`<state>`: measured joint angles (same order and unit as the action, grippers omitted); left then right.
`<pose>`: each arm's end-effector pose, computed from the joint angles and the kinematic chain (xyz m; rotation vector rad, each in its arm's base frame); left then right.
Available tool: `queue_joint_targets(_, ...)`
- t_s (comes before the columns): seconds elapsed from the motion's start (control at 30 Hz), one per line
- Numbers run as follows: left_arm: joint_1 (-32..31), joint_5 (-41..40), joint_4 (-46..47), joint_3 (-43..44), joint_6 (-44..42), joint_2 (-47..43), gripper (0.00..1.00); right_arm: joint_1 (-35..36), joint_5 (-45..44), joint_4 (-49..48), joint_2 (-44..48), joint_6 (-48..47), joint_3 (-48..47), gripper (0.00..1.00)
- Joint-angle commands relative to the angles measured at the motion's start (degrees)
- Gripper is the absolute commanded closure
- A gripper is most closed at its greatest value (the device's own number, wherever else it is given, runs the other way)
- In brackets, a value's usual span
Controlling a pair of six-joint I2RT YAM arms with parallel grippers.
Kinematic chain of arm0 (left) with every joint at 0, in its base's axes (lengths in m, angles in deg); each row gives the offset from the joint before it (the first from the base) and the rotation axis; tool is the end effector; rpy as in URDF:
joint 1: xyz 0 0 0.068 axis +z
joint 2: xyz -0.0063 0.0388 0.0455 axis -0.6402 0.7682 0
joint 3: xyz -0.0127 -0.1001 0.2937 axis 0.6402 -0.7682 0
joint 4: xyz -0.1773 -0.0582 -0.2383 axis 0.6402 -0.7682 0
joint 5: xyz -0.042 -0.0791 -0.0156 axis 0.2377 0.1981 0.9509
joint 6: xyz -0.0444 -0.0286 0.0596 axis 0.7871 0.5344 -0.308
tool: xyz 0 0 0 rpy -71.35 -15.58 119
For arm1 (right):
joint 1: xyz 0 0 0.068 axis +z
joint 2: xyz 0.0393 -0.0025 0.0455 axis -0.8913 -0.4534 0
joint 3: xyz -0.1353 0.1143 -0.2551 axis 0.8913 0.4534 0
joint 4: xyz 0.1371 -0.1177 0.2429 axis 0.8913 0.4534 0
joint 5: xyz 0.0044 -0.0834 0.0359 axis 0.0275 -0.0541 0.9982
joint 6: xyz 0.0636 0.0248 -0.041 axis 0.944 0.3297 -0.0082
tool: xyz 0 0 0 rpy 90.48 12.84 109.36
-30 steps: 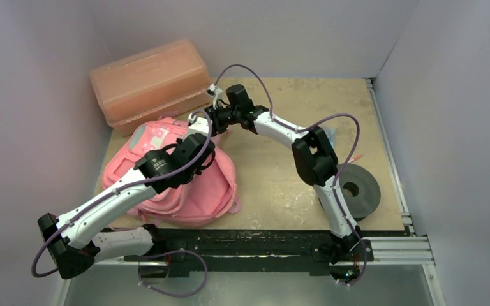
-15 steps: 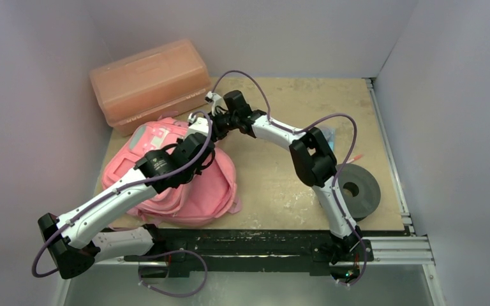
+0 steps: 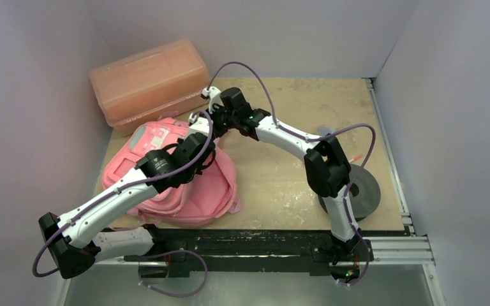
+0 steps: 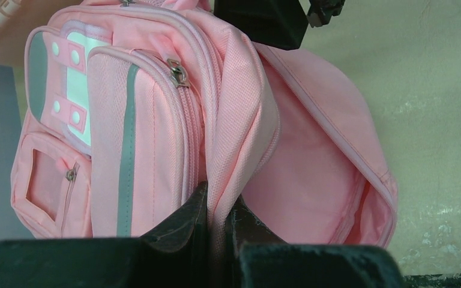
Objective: Pack the student bag
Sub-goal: Zip the student bag at the center of the board.
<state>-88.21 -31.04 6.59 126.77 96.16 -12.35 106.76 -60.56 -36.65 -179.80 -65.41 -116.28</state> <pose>0.1972 -0.1608 0.3490 0.2231 2.2541 0.1406 0.4110 0.4283 0.2583 -0.8951 2.0119 0.9276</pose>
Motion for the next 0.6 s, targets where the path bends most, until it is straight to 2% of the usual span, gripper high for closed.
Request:
queue_joint_targets(0.0, 0.27, -1.15, 3.56, 0.46, -0.65, -0.68, 1.00, 1.22, -3.76, -1.89, 1.80, -1.88, -0.63, 0.55)
queue_joint_targets(0.13, 0.39, -1.24, 3.59, 0.39, -0.73, -0.96, 1.00, 1.59, -2.39, -1.03, 0.04, -1.57, -2.34, 0.64)
queue_joint_targets(0.57, 0.50, -0.99, 4.06, -0.26, -0.64, -1.17, 1.00, 2.42, -5.14, 1.97, -3.91, -3.01, -6.06, 0.65)
